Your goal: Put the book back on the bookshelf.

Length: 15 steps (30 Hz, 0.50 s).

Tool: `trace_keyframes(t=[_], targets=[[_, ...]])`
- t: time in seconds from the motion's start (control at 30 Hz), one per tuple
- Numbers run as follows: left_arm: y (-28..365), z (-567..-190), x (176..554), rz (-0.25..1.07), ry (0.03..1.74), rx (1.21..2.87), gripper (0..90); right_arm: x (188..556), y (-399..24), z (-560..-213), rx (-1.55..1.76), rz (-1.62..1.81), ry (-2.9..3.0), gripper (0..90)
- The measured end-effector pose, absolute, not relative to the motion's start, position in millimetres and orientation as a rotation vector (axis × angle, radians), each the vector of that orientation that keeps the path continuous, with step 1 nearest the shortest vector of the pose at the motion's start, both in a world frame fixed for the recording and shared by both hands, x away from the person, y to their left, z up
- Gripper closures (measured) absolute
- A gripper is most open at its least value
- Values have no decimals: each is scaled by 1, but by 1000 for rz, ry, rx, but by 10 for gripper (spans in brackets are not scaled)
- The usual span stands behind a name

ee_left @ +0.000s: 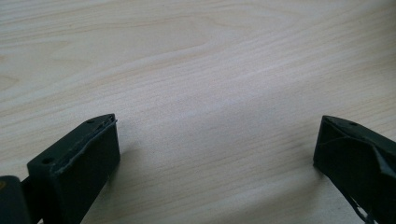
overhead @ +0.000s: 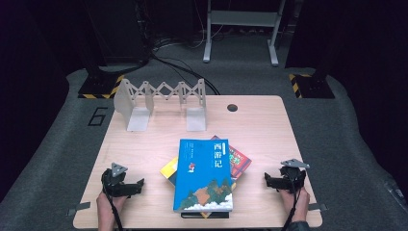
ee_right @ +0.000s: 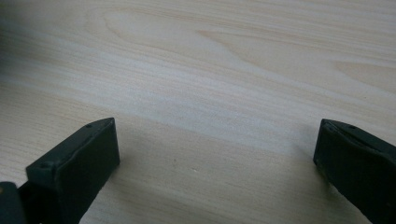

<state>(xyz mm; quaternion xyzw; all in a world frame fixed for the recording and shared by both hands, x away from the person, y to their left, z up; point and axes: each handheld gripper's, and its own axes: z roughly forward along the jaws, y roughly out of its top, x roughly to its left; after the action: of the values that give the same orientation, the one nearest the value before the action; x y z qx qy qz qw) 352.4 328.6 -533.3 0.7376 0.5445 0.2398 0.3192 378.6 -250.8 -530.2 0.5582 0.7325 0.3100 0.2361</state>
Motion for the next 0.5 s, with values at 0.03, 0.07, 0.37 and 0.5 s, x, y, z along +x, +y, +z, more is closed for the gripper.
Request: trace_keyframes(t=[0.03,0.07,0.37,0.5], targets=[[329,-533,352,630,1432,1940,3,379,-251,-530,1532,851,2008,0],[329,-533,352,628,1434,1939,3,379,-250,-530,1546,859,1996,0],[328,-533,352,631,1434,1938,4,379,-250,-530,1538,851,2005,0],[328,-533,352,633,1435,1934,6,379,-251,-528,1540,880,2013,0]])
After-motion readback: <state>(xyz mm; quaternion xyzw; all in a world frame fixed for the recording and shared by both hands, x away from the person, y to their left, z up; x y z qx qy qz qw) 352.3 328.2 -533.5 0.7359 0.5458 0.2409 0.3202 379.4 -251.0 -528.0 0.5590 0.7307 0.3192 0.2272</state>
